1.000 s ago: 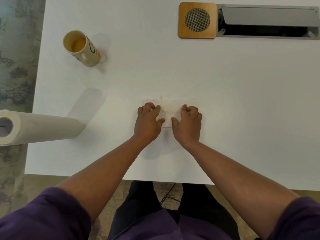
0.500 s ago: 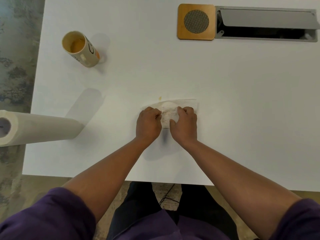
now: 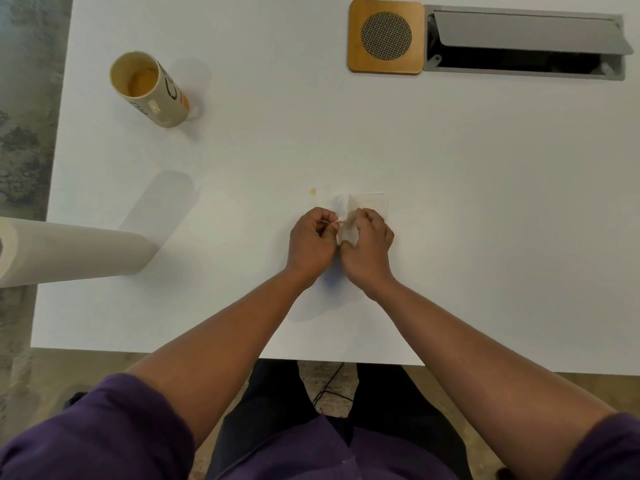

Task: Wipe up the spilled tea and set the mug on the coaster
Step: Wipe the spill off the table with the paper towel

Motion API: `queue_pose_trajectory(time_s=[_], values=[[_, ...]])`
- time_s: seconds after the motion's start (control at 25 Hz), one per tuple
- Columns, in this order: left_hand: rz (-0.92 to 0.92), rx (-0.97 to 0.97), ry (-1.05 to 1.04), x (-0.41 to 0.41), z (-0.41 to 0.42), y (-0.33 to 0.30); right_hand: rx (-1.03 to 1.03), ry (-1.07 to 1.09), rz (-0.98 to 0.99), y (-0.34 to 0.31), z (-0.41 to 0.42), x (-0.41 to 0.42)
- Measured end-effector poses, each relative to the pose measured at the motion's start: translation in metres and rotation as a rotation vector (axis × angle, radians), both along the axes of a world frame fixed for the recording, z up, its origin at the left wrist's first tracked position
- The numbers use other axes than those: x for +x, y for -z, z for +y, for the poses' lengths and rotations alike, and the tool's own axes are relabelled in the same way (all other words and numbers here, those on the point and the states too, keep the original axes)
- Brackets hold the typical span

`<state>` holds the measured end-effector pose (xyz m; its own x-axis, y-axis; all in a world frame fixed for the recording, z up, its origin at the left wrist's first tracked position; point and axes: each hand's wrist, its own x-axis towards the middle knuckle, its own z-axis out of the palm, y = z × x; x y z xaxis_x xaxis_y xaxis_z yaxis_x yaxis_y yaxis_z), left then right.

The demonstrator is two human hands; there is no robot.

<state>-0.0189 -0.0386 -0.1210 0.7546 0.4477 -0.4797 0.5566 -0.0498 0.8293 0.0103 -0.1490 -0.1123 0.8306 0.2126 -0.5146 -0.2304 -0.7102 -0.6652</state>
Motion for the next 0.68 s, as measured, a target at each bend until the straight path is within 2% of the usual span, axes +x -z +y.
queue_pose_trajectory(time_s=[0.2, 0.36, 0.44, 0.56, 0.68], values=[[0.013, -0.296, -0.089, 0.004, 0.001, -0.005, 0.200, 0.096, 0.033, -0.007, 0.005, 0.003], [0.048, -0.380, -0.124, 0.008, 0.003, -0.010, 0.305, 0.140, 0.063, -0.012, 0.006, 0.010], [0.050, -0.316, -0.067, 0.010, 0.005, -0.013, 0.248, 0.156, 0.062, -0.014, 0.005, 0.017], [-0.029, -0.048, 0.066, 0.008, 0.009, -0.017, 0.151, 0.127, -0.012, -0.014, 0.007, 0.029], [-0.127, 0.172, -0.019, 0.012, 0.027, -0.014, 0.053, 0.041, -0.183, -0.017, 0.011, 0.043]])
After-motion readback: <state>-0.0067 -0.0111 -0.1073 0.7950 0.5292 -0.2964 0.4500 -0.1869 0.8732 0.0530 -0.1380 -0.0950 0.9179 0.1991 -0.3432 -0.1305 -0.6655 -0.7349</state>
